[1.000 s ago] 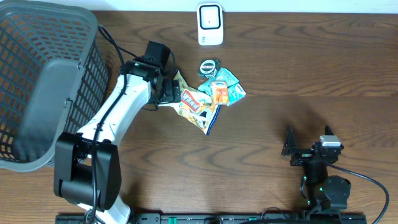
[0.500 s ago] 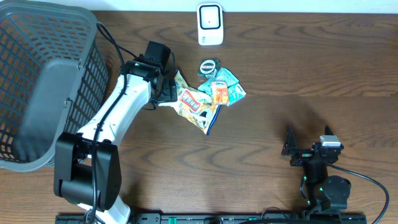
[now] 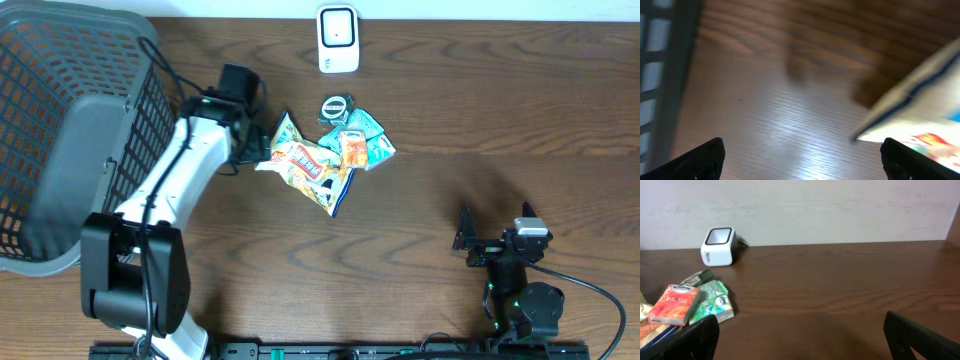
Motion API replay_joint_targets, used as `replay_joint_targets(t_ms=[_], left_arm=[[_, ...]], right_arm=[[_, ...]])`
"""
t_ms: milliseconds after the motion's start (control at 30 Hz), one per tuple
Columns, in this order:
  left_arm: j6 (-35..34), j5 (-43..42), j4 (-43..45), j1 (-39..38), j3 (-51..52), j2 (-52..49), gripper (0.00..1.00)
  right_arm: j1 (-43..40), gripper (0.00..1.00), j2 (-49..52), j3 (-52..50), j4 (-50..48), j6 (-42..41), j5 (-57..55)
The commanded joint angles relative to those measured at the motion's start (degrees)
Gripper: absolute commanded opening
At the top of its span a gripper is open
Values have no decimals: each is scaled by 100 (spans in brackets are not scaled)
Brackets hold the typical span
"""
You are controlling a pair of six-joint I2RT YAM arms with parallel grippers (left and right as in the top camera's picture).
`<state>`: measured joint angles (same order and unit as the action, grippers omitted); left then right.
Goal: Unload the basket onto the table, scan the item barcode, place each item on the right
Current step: 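Withdraw the left gripper and park it beside the basket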
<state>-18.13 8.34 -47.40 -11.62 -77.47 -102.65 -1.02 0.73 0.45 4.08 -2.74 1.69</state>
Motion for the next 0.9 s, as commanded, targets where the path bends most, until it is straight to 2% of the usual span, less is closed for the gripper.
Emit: replay_joint_targets(t_ms=[0, 300, 500, 633, 733, 867], left_arm=[[33, 157, -114, 348, 17, -4, 98], [57, 181, -109, 1010, 17, -4, 98], [844, 181, -98, 1543, 17, -4, 98], [848, 111, -94, 1897, 17, -4, 98], [898, -468, -94, 1943, 17, -2, 98], [1401, -1585, -59, 1792, 17, -2, 98]], right_arm=[[-17, 99, -7, -9, 22, -17, -7], [-17, 99, -7, -9, 22, -17, -7], [-17, 99, -7, -9, 22, -17, -7], [-17, 99, -7, -9, 22, -17, -4], [-17, 99, -7, -9, 22, -17, -7], [-17, 99, -7, -9, 22, -17, -4]])
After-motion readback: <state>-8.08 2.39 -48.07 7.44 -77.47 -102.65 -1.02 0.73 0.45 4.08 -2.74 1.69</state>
